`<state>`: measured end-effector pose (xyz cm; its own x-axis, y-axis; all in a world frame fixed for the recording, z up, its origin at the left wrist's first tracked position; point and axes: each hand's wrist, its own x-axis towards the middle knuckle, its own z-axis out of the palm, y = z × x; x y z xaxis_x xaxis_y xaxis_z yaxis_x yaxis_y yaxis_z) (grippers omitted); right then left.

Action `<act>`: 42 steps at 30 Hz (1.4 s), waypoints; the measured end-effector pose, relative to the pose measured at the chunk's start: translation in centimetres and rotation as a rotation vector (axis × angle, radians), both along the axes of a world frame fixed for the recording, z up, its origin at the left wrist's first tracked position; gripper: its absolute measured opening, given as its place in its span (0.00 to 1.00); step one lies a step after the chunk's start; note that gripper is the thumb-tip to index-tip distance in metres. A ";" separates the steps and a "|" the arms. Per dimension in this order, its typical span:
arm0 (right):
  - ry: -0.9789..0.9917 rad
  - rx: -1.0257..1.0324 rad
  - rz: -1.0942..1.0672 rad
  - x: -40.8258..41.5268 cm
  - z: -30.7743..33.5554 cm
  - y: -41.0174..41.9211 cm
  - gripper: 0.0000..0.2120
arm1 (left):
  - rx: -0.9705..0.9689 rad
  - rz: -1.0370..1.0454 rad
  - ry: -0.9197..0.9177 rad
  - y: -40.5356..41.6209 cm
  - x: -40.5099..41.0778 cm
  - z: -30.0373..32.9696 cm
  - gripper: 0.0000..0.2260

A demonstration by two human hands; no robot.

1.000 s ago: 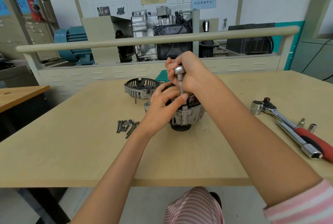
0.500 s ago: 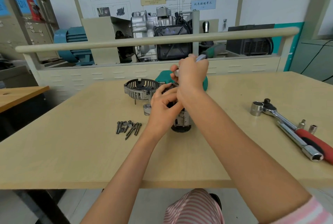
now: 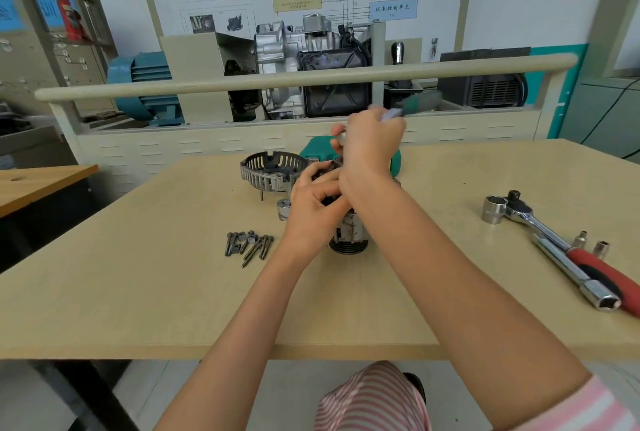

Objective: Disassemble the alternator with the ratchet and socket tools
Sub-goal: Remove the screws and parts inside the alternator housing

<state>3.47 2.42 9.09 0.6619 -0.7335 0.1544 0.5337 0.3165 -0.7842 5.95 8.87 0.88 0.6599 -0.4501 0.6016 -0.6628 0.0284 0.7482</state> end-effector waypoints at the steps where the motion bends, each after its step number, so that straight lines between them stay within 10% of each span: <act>1: -0.037 0.009 -0.059 0.1 -0.1 0.2 0.07 | 0.005 0.005 0.010 0.0 -0.1 0.1 0.26; 10: 0.173 0.114 0.836 -0.6 1.0 -3.6 0.11 | 0.092 -0.052 -0.072 0.3 0.2 0.0 0.10; 18: -0.058 0.065 -0.053 0.2 -0.3 -0.7 0.06 | 0.050 0.010 -0.079 -0.1 0.2 -0.4 0.10; 27: 0.173 0.015 0.773 -0.6 0.9 -2.5 0.09 | 0.021 0.026 -0.061 -0.2 0.0 -0.4 0.12; 35: 0.042 0.013 0.086 0.5 0.0 -0.9 0.07 | -0.085 0.072 -0.174 -0.7 -0.1 -1.2 0.08; 42: 0.106 0.057 0.472 0.6 0.5 -1.7 0.14 | -0.052 0.081 -0.317 -0.8 0.5 -1.1 0.10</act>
<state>4.02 0.69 9.61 0.9342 -0.3548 0.0364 0.2396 0.5486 -0.8010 6.44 8.06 -0.27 0.4684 -0.3672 0.8036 -0.8643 -0.0015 0.5030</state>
